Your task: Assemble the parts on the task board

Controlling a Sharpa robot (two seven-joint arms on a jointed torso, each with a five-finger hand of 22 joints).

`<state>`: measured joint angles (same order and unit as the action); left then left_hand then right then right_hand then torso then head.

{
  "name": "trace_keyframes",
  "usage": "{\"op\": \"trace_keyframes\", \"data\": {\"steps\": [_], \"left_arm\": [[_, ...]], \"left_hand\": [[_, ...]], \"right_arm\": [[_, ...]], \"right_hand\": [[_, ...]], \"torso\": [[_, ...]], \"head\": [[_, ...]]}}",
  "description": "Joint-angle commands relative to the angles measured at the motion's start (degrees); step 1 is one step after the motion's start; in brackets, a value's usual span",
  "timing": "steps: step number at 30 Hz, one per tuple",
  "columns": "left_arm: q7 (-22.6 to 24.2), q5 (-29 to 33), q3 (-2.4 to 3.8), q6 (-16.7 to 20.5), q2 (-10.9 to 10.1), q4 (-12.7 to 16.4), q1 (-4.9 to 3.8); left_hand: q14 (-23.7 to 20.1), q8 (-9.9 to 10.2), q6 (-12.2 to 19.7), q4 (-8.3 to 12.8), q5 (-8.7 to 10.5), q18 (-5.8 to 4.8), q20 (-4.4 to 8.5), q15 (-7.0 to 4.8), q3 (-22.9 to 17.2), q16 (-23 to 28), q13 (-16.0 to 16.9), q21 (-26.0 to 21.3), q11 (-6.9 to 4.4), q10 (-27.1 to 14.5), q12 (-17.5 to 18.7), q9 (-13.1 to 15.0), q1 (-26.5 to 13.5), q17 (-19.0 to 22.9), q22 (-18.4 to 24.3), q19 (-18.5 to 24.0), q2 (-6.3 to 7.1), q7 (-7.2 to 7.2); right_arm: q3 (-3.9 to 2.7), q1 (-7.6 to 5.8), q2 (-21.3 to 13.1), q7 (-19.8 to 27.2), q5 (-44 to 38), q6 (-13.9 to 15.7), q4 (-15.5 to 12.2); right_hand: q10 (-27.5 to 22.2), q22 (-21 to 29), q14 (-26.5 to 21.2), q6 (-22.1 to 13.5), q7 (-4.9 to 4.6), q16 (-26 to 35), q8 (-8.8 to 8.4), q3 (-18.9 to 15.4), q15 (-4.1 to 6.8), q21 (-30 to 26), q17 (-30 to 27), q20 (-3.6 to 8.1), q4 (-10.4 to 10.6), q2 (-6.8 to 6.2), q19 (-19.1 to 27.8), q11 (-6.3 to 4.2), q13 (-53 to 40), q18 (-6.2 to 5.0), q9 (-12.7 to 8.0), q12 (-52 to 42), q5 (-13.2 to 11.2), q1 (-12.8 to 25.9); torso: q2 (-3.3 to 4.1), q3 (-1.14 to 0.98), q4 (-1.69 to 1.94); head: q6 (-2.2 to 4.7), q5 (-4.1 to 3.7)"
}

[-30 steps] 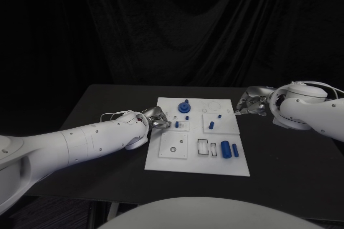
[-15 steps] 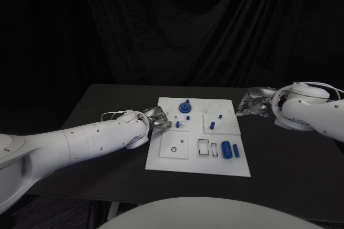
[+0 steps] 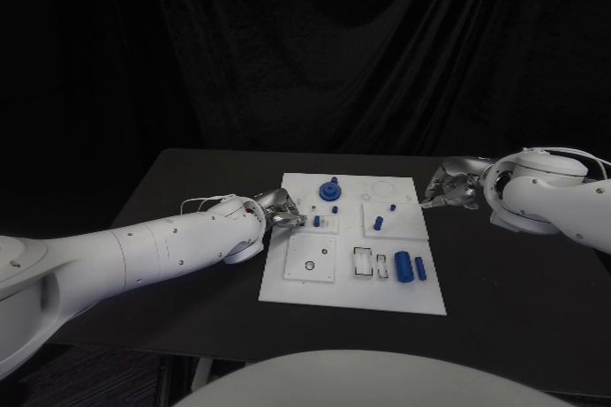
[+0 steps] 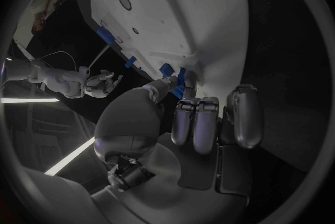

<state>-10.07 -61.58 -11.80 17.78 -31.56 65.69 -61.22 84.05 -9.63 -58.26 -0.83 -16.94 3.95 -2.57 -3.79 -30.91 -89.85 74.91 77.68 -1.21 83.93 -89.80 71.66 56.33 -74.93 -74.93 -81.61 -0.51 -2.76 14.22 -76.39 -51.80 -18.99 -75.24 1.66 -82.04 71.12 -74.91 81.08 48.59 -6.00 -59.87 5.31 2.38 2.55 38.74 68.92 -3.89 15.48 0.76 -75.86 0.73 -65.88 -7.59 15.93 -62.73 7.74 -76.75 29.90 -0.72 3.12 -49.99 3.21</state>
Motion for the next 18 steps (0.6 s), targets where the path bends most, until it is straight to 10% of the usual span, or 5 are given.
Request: {"op": "trace_keyframes", "data": {"steps": [1, 9, 18], "left_arm": [[-0.1, 0.2, -0.29, -2.0, -0.1, -0.1, 0.53], [1.8, 0.2, -0.29, -1.7, 0.1, -0.3, 0.61], [2.3, 0.2, -0.29, -1.2, 0.2, -1.0, 0.69]], "left_hand": [[6.0, 0.1, 0.2, -1.4, 1.82, -0.19, 0.17, -0.23, 1.0, -0.2, 15.1, -0.3, -0.09, 6.1, -0.2, 0.0, -1.1, -15.1, -6.6, 0.3, -0.07, 0.14], [6.0, 1.7, 0.6, -7.2, 6.32, -0.11, -0.21, 0.21, 6.2, -0.2, 15.1, -0.9, 0.42, 6.1, -0.2, -0.6, -3.4, -15.1, -6.7, 0.6, 0.18, -0.44], [6.0, 2.8, 0.1, -12.9, 6.96, -0.09, -0.47, 0.43, 11.9, -0.2, 15.1, -1.1, 0.68, 6.1, -0.2, -1.4, -5.1, -15.1, -7.0, 0.5, -0.12, -0.66]], "right_arm": [[-0.04, 0.16, 0.1, -1.1, -0.2, -0.7, 0.1], [-0.04, 0.26, 0.3, -1.1, -0.1, -0.9, 0.2], [-0.04, 0.40, 0.3, -1.2, -0.1, -1.1, 0.3]], "right_hand": [[-0.5, -3.5, -0.4, 0.2, -0.09, 0.4, -0.33, 0.1, -0.07, -0.5, -0.2, 0.02, -0.5, 0.23, 0.6, 0.11, 0.2, -0.56, -0.1, 0.5, 0.4, -0.5], [-0.7, -3.3, -0.5, 0.2, -0.10, 0.9, -0.38, 0.4, -0.08, -1.2, -0.5, -0.01, -0.9, 0.27, 0.7, 0.11, 0.5, -0.62, -0.2, 1.0, 1.5, -1.0], [-0.7, -3.2, -0.6, 0.2, -0.12, 1.2, -0.41, 0.6, -0.08, -1.7, -0.7, -0.01, -1.2, 0.29, 0.7, 0.11, 0.7, -0.67, -0.2, 1.3, 2.5, -1.3]], "torso": [[-0.01, 0.01, -0.02], [-0.03, -0.03, -0.04], [-0.10, 0.01, -0.12]], "head": [[-0.01, 0.09], [-0.01, 0.19], [-0.01, 0.13]]}}
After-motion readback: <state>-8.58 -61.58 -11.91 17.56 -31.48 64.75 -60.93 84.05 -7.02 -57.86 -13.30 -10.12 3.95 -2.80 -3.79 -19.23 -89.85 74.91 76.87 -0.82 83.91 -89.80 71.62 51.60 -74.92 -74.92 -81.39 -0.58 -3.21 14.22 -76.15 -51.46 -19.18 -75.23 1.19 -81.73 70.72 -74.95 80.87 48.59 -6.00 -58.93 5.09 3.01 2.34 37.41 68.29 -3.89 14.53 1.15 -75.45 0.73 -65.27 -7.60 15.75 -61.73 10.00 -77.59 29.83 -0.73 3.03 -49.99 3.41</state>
